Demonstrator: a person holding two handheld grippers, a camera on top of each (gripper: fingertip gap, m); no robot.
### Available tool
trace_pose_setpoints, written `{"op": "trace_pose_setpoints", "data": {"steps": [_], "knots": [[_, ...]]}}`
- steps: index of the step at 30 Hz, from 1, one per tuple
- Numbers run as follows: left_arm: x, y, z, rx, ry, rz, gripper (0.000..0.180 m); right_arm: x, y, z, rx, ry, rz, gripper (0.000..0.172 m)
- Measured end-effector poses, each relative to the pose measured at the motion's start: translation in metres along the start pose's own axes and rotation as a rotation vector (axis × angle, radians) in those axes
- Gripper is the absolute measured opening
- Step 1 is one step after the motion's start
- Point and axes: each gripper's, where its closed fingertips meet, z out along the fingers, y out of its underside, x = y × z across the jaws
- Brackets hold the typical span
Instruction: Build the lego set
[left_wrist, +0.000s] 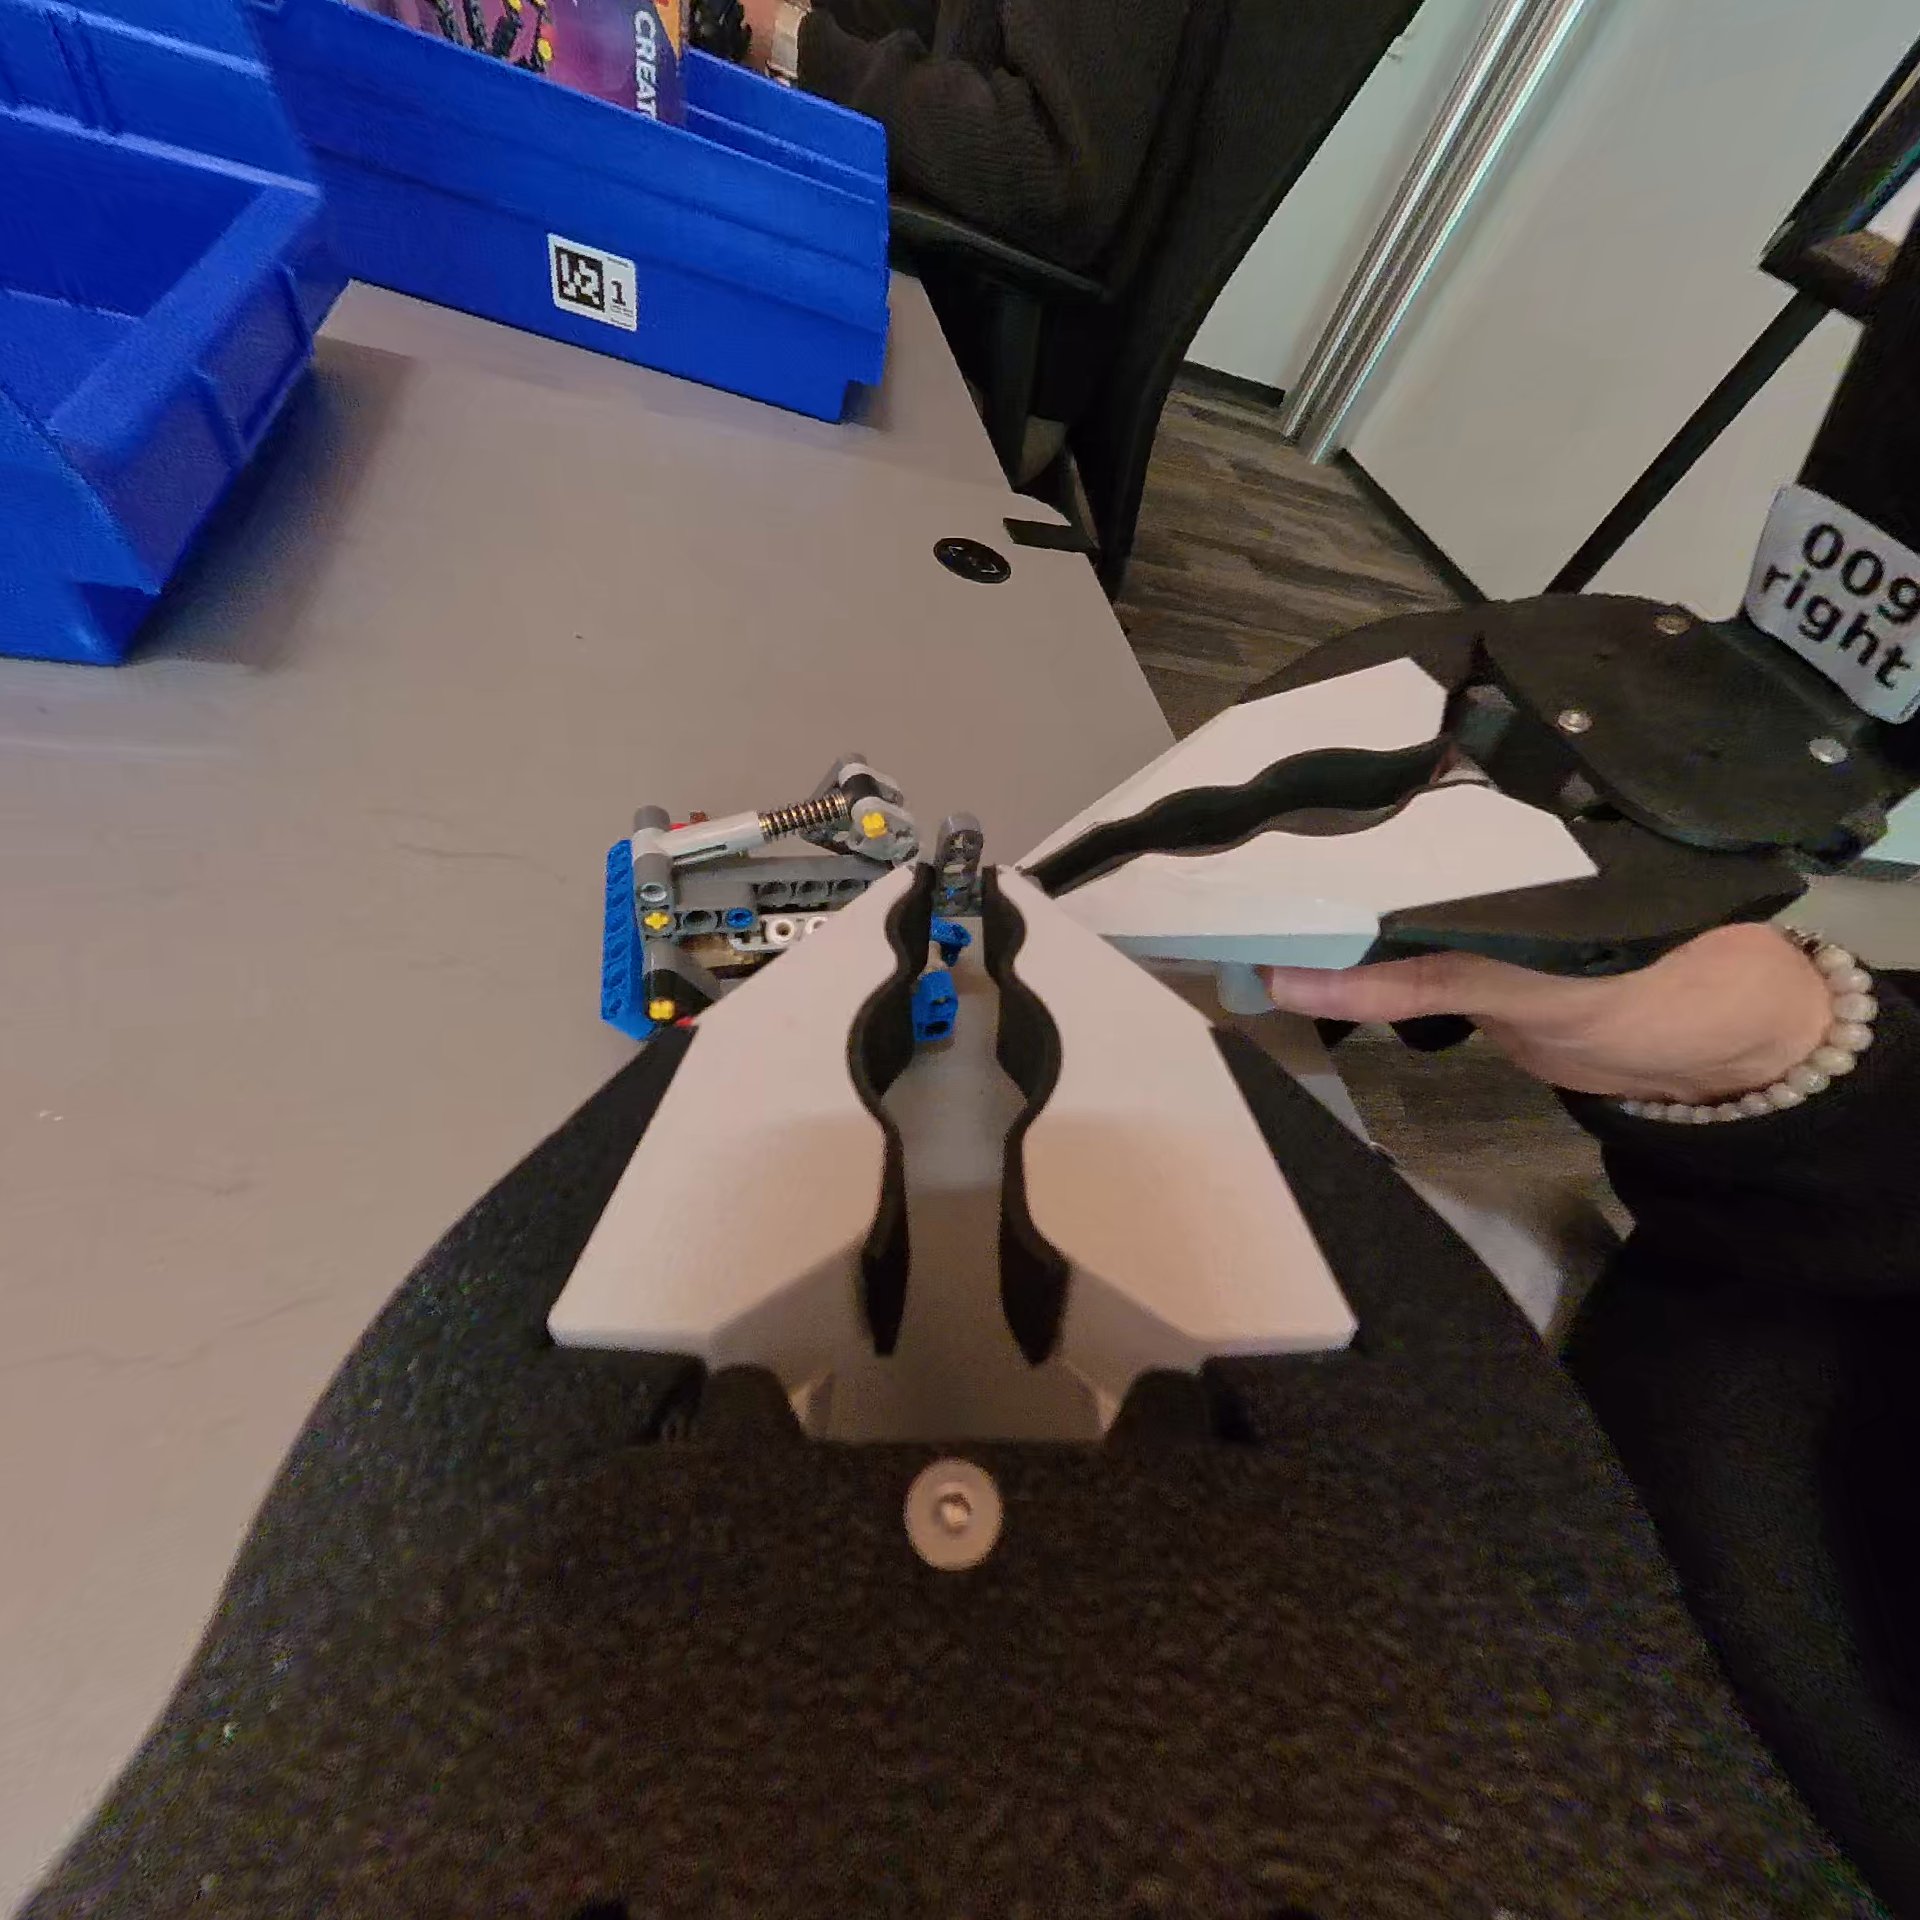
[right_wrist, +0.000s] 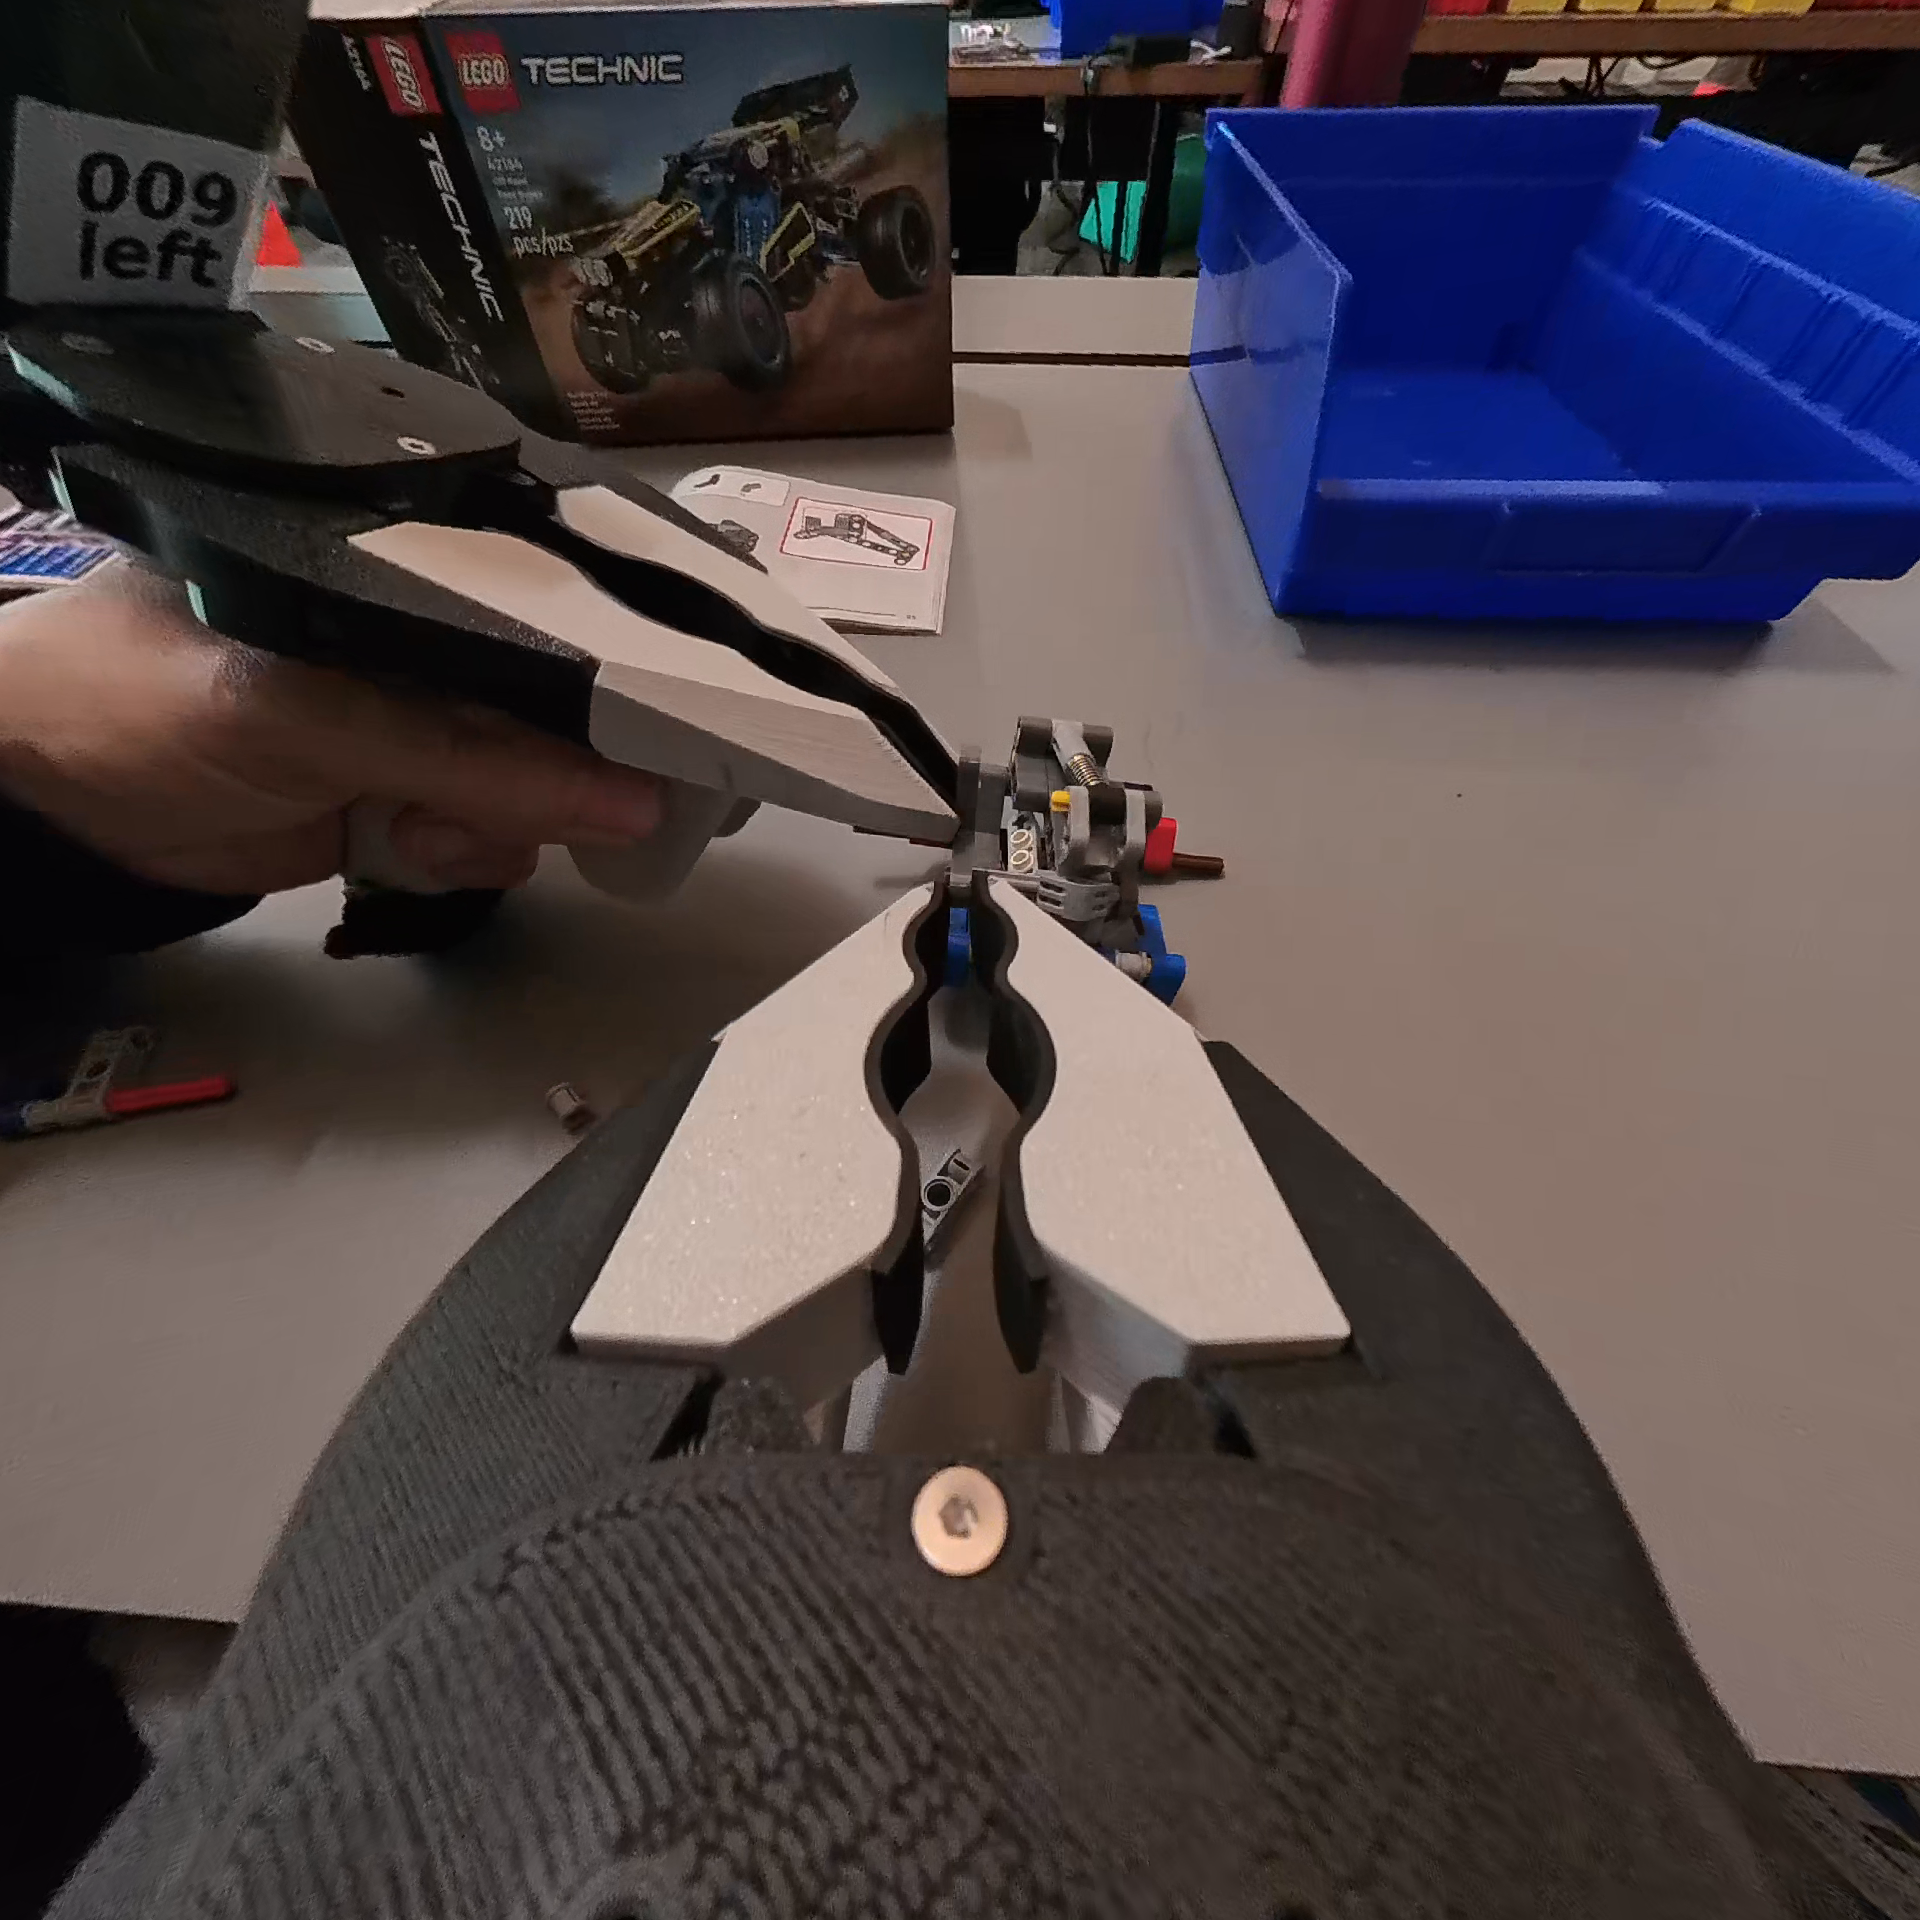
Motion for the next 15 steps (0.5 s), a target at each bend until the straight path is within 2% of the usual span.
{"op": "trace_pose_setpoints", "data": {"steps": [4,5,15], "knots": [[0.0009,0.0006,0.0006,-0.005,0.01,-0.033,0.01,-0.0014,0.0022,0.002,-0.02,0.016,-0.038,0.0],[-0.0013,0.0011,0.0003,-0.008,-0.003,-0.034,0.005,-0.0017,0.0018,0.0022,-0.019,0.019,-0.037,0.001],[-0.0041,0.0012,0.0013,-0.009,-0.073,0.039,0.004,-0.001,0.0002,0.0024,-0.001,0.024,0.033,0.001]]}}
